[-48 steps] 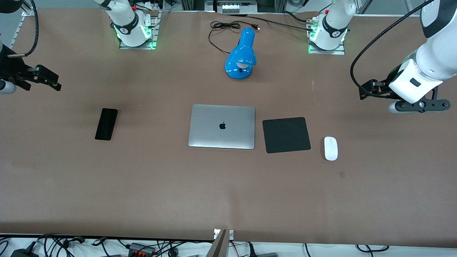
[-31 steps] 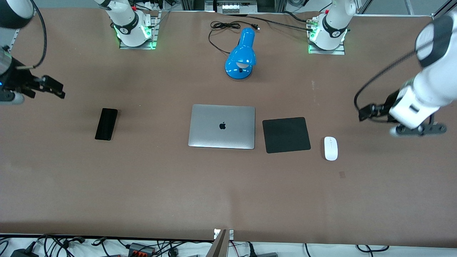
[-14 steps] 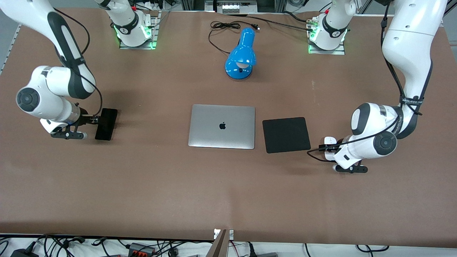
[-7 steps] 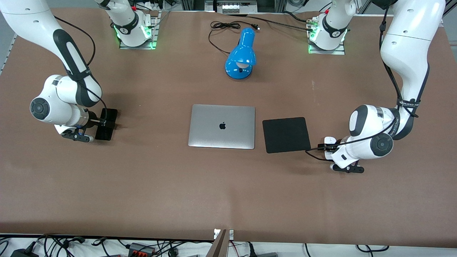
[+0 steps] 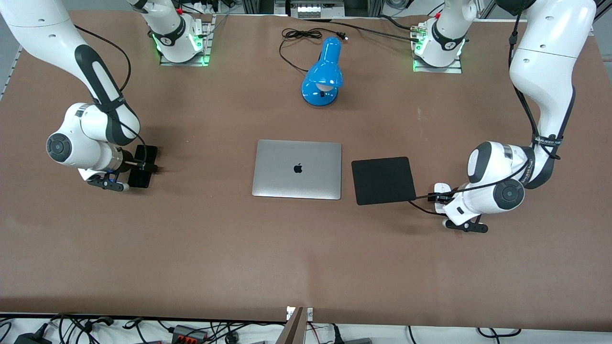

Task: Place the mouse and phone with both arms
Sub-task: 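Grasp the black phone with the right gripper while the left gripper grasps the mouse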

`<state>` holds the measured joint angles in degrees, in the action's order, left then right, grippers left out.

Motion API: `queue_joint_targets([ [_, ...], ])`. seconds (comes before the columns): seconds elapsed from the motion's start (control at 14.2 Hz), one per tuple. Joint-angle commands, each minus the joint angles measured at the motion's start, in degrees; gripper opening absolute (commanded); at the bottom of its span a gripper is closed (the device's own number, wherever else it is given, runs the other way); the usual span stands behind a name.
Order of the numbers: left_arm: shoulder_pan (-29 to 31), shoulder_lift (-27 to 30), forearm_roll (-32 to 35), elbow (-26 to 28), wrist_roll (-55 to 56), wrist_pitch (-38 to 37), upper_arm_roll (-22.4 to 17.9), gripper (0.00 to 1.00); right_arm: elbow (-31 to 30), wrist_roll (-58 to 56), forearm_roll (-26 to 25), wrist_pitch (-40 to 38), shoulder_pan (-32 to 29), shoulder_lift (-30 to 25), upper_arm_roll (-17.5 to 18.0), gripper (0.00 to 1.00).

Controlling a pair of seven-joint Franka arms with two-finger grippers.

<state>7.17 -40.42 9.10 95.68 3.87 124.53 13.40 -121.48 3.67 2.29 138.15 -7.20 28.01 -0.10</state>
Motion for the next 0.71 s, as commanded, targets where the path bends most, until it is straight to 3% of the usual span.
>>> queue_joint_targets([
  [0.0,0.4,0.0,1.3,0.6,-1.0,1.0,0.2,1.0,0.2,-0.4,0.8,0.7,0.0,0.5,0.5,1.0],
  [0.14,0.4,-0.2,1.3,0.7,-1.0,1.7,0.2,1.0,0.2,-0.4,0.7,0.5,0.2,0.5,0.5,1.0],
  [0.21,0.5,-0.2,1.3,1.8,-1.1,3.2,0.1,1.0,0.2,0.2,0.7,0.5,0.2,0.6,0.5,0.86],
  [0.28,0.5,-0.2,1.3,2.9,-1.0,5.2,0.1,1.0,0.2,0.1,0.7,0.4,0.0,0.6,0.5,0.61],
  [0.42,0.5,-0.1,1.3,3.4,-1.1,5.8,0.1,1.0,0.4,-0.5,0.7,0.1,0.2,0.4,0.5,0.35],
  [0.57,0.5,-0.1,1.3,3.4,-1.1,5.9,0.1,1.0,0.4,-0.6,0.7,0.1,0.3,0.2,0.5,0.23],
  [0.64,0.5,-0.1,1.4,3.4,-1.1,5.9,0.1,1.0,0.4,-0.6,0.7,-0.1,0.5,0.1,0.6,0.21],
])
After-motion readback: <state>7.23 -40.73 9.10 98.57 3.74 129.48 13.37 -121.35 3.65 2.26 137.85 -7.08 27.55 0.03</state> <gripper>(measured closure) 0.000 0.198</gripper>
